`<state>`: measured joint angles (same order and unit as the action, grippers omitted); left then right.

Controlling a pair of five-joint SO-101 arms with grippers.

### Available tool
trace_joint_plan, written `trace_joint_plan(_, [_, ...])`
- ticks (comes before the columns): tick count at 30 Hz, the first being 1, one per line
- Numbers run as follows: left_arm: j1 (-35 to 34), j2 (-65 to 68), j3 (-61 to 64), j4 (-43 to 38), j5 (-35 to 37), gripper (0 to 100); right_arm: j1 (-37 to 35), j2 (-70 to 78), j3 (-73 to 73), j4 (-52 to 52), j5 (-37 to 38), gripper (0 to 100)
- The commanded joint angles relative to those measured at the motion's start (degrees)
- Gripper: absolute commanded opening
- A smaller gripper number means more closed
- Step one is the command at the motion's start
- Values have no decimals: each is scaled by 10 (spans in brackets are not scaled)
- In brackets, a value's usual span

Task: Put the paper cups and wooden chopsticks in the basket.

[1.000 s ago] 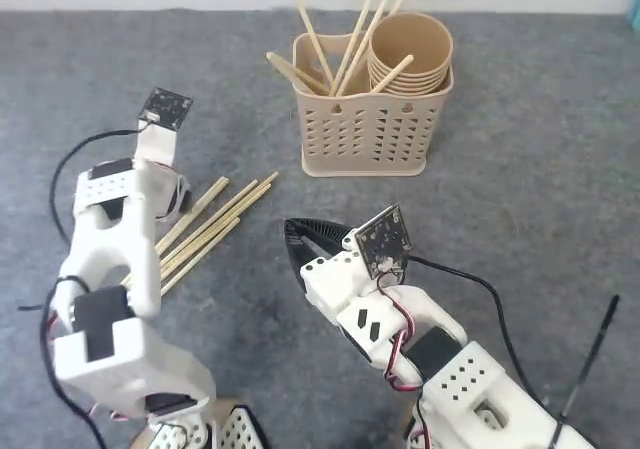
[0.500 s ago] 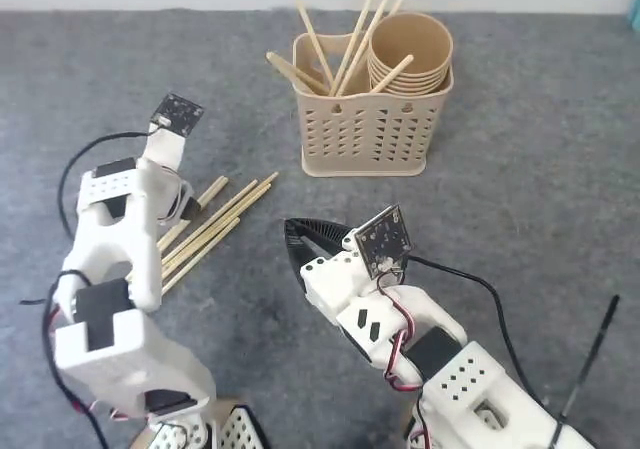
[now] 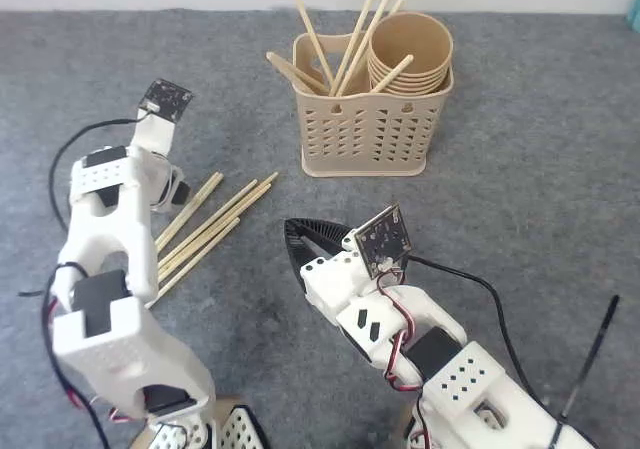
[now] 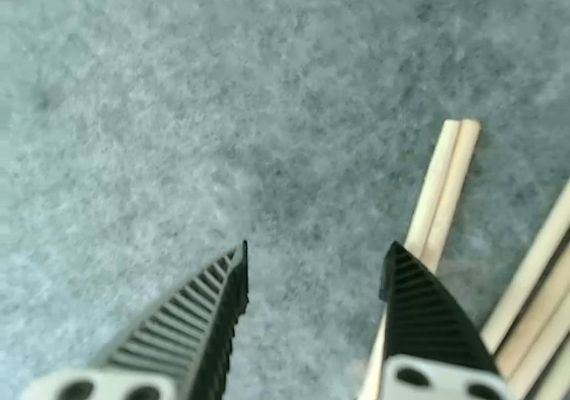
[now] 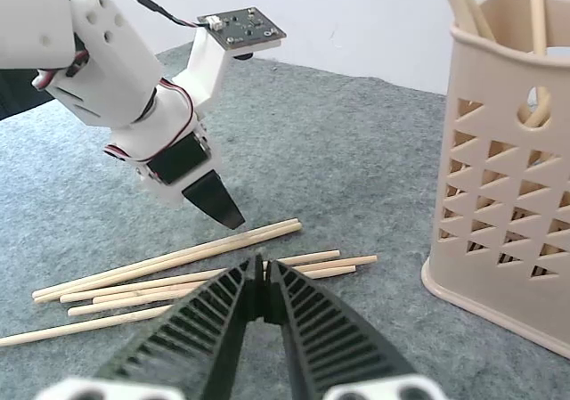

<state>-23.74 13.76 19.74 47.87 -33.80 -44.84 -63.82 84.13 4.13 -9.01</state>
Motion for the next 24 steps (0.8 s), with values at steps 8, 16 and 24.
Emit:
trace_joint_plan(8, [-6, -11, -28, 31, -24, 232, -4, 7, -33, -9, 9, 13])
trace_joint_plan(16, [-5, -12, -28, 46, -40, 232, -4, 7, -34, -9, 9, 13])
trace_joint_plan(24, [-8, 19, -40, 38, -41, 232, -4, 7, -34, -9, 12, 13])
